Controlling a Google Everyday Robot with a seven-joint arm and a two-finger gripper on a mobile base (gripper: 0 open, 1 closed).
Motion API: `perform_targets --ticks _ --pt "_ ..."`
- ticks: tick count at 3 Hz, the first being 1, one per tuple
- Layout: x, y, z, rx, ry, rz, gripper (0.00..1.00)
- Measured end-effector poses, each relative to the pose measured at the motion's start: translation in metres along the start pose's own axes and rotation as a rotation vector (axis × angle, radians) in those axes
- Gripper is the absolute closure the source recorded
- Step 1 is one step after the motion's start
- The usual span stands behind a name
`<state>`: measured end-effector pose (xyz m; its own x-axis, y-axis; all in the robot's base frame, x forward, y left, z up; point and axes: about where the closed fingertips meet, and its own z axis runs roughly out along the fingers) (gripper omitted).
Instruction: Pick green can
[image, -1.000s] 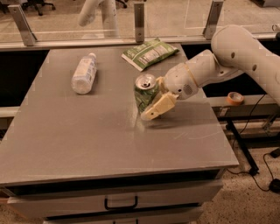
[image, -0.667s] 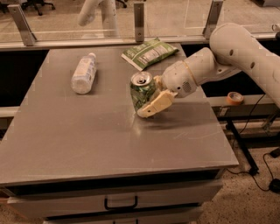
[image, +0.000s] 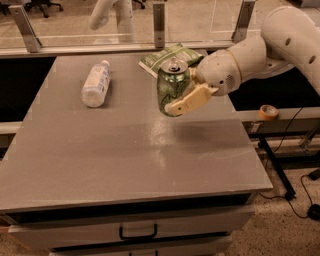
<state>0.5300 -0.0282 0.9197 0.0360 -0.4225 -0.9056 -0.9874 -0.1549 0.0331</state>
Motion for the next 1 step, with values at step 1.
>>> perform_targets --ticks 1 --pt "-0.0036 0.0006 -0.0018 -0.003 -0.005 -0.007 1.00"
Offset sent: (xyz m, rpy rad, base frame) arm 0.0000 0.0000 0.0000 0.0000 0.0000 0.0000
